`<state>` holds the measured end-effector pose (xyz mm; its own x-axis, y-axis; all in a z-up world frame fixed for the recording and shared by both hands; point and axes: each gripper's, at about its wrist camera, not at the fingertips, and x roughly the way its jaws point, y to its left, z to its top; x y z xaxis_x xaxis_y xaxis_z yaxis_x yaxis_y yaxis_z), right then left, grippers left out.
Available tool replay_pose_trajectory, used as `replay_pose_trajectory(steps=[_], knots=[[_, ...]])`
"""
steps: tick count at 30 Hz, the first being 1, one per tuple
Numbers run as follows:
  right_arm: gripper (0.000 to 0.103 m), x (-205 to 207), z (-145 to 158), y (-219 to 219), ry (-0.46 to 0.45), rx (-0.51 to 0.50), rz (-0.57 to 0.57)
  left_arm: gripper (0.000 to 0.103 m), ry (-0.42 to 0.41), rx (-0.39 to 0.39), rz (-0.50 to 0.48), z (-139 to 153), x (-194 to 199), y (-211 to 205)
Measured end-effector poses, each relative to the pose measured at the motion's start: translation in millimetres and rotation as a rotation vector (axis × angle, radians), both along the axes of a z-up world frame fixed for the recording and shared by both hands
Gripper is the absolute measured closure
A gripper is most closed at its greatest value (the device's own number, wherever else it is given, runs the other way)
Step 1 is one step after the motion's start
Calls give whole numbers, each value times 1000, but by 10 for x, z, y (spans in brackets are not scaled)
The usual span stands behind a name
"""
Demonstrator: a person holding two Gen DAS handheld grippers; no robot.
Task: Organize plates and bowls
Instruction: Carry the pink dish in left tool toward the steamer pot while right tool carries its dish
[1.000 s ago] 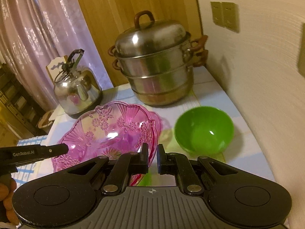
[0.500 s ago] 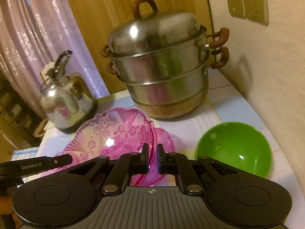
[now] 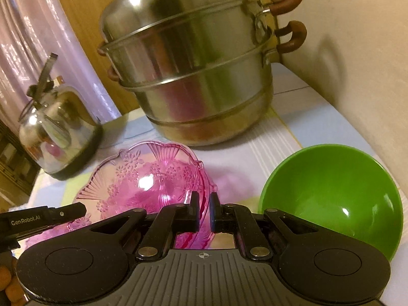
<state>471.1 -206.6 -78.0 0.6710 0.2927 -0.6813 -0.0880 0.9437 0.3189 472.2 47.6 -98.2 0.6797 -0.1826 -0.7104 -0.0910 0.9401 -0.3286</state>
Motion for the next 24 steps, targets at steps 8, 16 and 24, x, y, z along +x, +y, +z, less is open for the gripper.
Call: replay_pose_trajectory(steps=[8, 16, 24], knots=[[95, 65, -142, 77, 1, -36, 22, 94, 6, 21, 1, -140, 87, -18], [95, 79, -196, 119, 5, -64, 19, 94, 4, 48, 0, -211, 106, -72], [95, 108, -253, 111, 18, -59, 18, 94, 12, 29, 12, -262, 117, -65]])
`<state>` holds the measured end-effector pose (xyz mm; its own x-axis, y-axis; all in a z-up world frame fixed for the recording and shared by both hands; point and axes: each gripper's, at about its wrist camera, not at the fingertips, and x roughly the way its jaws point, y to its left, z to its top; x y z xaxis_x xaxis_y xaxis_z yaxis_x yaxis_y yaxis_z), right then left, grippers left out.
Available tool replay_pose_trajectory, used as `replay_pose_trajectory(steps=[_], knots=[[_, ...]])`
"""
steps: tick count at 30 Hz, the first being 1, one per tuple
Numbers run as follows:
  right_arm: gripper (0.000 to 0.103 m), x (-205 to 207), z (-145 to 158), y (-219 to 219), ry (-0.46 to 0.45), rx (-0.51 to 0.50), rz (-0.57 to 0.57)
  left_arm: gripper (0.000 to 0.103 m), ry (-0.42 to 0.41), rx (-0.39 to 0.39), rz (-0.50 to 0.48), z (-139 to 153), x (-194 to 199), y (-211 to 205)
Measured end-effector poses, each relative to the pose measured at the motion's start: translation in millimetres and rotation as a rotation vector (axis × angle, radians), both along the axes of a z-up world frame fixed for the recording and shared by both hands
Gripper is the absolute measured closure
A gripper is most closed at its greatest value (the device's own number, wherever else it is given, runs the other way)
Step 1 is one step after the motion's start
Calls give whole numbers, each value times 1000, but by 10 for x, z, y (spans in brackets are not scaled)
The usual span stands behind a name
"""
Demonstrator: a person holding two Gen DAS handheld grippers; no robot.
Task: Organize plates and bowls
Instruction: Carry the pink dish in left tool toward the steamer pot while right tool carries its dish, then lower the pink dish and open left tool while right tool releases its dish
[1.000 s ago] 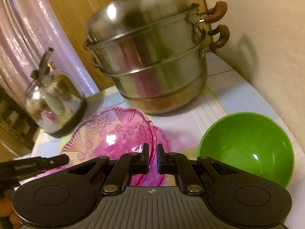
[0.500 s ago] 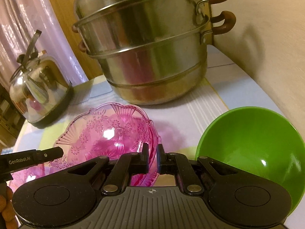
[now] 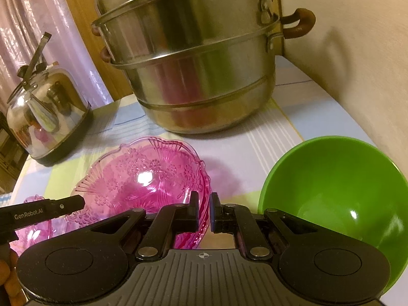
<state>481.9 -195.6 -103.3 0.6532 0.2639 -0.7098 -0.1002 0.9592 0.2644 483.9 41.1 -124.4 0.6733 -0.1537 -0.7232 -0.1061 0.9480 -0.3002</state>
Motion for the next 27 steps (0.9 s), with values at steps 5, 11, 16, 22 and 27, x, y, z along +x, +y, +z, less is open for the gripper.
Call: replay_pose_trajectory(steps=[5, 11, 16, 22, 27], knots=[[95, 5, -19, -6, -2, -5, -1, 94, -3, 5, -1, -13, 29, -5], [95, 10, -25, 6, -6, -6, 7, 88, -6, 9, -2, -9, 14, -18], [67, 9, -5, -31, -28, 23, 9, 61, -14, 6, 28, 25, -4, 21], [52, -9, 52, -46, -53, 44, -1, 61, -27, -6, 47, 82, -46, 89], [52, -22, 65, -58, -51, 42, 2, 61, -29, -10, 45, 117, -73, 98]])
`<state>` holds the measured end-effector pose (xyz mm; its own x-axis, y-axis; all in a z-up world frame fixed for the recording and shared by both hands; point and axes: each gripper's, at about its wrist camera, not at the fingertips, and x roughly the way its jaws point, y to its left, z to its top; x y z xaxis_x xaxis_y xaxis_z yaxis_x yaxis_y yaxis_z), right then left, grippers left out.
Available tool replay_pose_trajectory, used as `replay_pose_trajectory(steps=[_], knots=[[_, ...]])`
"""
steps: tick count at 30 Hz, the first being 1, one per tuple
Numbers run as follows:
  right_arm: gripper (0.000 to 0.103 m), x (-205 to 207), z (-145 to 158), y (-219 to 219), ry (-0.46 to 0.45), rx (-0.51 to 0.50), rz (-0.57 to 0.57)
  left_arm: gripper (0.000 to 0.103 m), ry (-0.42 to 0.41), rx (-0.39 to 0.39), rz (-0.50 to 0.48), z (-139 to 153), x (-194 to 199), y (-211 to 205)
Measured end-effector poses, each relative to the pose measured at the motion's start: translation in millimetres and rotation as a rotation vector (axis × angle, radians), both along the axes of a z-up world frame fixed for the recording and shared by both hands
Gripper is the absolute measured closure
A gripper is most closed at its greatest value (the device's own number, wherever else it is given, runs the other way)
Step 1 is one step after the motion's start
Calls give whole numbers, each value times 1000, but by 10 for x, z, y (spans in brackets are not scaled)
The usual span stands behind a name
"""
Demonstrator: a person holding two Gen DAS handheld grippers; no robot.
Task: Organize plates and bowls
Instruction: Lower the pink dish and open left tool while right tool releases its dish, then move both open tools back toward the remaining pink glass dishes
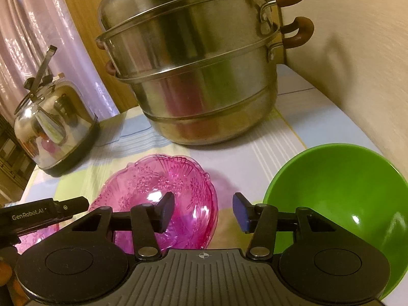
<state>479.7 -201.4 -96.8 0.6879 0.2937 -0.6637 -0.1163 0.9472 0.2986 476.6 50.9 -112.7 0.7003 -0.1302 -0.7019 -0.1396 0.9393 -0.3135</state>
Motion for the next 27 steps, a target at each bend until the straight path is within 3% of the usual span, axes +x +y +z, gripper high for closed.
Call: replay_pose_trajectory(steps=[13, 27], knots=[[52, -101, 161, -17, -9, 2, -11, 60, -16, -3, -21, 203, -91, -7], [52, -352, 631, 19, -45, 63, -18, 43, -59, 3, -7, 791, -414, 224]])
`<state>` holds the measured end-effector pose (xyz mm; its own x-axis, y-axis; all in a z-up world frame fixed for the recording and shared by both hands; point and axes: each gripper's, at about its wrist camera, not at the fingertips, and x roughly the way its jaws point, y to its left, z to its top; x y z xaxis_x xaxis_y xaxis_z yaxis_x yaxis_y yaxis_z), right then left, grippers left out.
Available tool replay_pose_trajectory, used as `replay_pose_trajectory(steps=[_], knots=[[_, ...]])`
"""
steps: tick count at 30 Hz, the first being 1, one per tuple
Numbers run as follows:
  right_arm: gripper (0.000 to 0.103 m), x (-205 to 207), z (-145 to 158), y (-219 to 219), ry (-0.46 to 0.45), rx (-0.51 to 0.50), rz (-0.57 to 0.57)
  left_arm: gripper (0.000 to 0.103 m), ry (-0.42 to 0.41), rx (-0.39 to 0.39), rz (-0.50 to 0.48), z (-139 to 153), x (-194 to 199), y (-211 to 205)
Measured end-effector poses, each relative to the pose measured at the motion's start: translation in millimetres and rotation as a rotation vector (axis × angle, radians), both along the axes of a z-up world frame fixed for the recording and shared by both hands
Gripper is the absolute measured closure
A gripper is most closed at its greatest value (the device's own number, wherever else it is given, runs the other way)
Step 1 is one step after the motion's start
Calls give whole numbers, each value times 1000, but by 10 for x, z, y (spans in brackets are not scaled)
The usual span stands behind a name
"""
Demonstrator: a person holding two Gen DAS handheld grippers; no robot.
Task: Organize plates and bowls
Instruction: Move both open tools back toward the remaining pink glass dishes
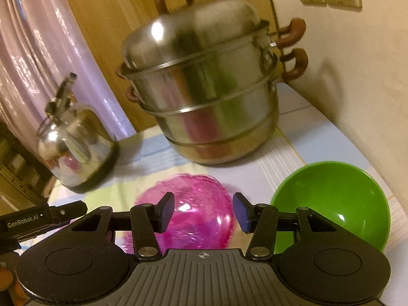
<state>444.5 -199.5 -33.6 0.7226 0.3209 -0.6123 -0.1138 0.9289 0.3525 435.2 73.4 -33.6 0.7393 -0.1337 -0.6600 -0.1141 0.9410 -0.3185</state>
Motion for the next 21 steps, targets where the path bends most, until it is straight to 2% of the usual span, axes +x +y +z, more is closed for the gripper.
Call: replay_pose_trajectory(steps=[3, 9, 14, 21], knots=[[52, -73, 128, 59, -21, 23, 9, 35, -17, 9, 13, 134, -116, 92], [52, -221, 321, 273, -46, 65, 55, 28, -30, 56, 23, 302, -443, 299], [52, -327, 381, 490, -62, 80, 100, 27, -34, 80, 72, 384, -708, 577], [51, -454, 422, 750, -64, 97, 149, 21, -42, 107, 150, 446, -1068, 970]])
